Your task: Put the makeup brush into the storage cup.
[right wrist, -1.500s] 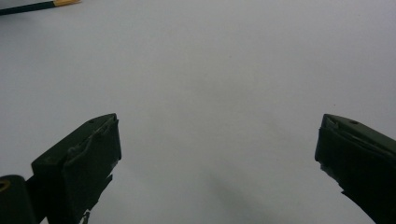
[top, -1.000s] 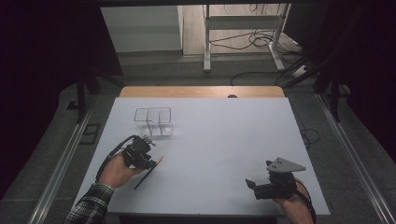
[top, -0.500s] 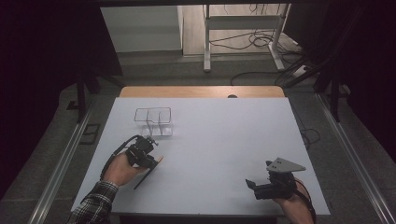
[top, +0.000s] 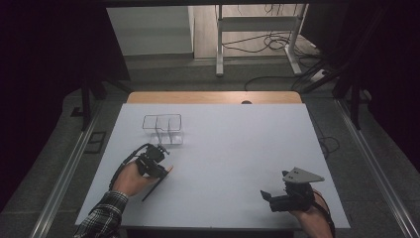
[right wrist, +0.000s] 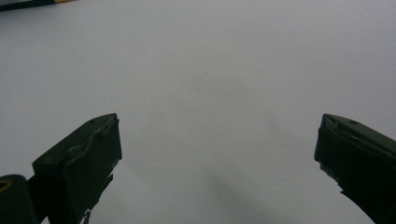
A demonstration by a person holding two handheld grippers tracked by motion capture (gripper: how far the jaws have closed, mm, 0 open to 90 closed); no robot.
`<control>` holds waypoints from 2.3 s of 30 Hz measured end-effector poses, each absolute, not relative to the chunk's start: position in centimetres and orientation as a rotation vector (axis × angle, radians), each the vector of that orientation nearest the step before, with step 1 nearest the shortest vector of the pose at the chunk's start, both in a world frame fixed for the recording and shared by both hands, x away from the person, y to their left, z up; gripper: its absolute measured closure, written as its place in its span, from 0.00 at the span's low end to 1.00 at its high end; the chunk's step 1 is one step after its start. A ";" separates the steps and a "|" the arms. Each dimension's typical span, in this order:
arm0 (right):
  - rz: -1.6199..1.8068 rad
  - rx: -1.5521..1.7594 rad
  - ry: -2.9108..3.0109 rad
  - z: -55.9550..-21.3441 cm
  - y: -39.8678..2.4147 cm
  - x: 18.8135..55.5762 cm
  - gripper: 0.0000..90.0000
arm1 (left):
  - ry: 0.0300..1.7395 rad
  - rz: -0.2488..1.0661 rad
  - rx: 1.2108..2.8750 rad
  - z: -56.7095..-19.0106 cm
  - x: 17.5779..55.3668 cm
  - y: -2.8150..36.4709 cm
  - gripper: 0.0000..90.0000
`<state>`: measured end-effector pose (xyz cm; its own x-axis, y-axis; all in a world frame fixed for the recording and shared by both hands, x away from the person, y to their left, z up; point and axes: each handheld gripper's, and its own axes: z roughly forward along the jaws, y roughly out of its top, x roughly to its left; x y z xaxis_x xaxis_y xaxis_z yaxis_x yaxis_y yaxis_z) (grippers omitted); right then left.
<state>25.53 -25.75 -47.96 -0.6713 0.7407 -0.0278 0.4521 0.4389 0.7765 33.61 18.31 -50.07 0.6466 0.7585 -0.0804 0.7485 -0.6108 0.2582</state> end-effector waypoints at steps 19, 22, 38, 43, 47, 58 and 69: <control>1.093 1.012 2.333 -48.0 -25.8 25.6 0.01 | 1.233 0.033 2.619 -50.7 33.9 18.1 0.92; 1.094 1.013 2.333 -48.0 -25.8 25.6 0.01 | 1.233 0.032 2.607 -50.5 33.9 18.2 0.92; 1.090 1.012 2.338 -48.0 -25.7 25.5 0.01 | 1.222 0.004 2.516 -49.3 33.5 18.9 0.93; 1.089 1.012 2.339 -48.0 -25.7 25.5 0.01 | 1.216 0.003 2.493 -48.8 33.4 19.1 0.93; 1.089 1.013 2.342 -48.0 -25.7 25.5 0.01 | 1.205 0.013 2.474 -48.3 33.2 19.2 0.93; 1.085 1.010 2.347 -48.0 -25.7 25.5 0.01 | 1.174 0.035 2.395 -46.5 32.6 20.3 0.93; 1.089 1.012 2.343 -48.0 -25.7 25.5 0.01 | 1.146 0.085 2.295 -45.1 31.9 21.4 0.93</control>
